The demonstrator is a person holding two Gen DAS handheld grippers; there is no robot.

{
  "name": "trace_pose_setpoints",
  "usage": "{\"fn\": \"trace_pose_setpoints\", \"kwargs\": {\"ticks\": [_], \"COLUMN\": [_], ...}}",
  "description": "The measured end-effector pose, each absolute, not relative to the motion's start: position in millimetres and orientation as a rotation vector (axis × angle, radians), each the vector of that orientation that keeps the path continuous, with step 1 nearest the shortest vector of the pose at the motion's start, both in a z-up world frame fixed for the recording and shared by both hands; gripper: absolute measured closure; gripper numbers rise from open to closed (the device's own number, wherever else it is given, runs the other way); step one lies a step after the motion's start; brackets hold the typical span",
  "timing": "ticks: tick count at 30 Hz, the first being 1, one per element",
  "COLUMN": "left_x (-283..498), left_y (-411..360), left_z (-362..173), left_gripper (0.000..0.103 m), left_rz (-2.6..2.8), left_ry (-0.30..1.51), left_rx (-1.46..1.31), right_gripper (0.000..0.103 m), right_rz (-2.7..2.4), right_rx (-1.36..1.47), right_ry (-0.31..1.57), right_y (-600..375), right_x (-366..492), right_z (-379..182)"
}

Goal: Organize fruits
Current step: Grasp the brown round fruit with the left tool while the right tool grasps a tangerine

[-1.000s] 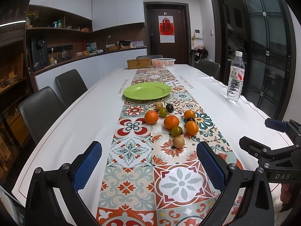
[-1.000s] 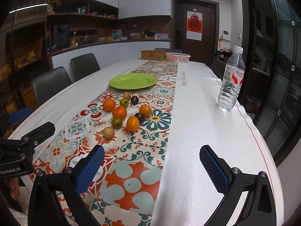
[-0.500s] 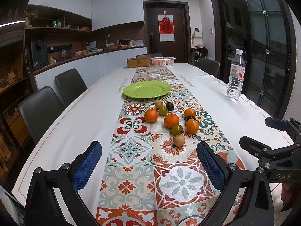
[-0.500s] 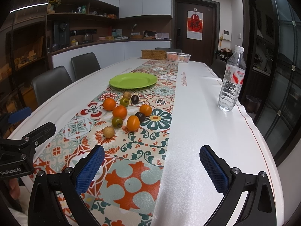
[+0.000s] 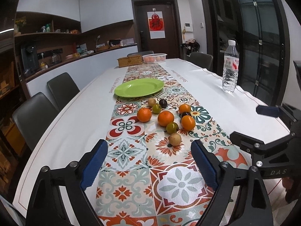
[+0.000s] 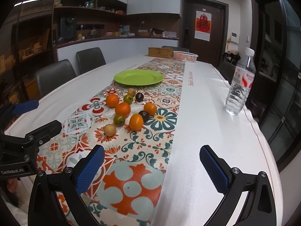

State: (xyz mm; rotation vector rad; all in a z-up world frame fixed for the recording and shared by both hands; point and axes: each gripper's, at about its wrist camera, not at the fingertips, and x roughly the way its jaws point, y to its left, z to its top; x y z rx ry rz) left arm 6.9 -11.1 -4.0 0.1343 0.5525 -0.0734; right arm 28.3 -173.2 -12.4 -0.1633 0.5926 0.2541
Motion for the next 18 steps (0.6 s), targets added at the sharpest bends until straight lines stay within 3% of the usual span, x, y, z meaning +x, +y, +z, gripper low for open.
{"fn": "trace_pose_setpoints", "kwargs": {"ticks": [13, 18], "left_x": [34, 45], "left_y": [-19, -22], "left_z": [-19, -23], "left_gripper": [0.038, 0.042], "left_rz": [-0.144, -0.174], "left_ry": [0.618, 0.649], "left_rx": [0.169, 0.165], "right_gripper": [0.016, 0.023], "right_rz": [0.322, 0.352], "right_rx": [-0.26, -0.272], "right_ry": [0.603, 0.628], "right_y": [-161, -155], "right_x": [61, 74], "right_z": [-18, -20]}}
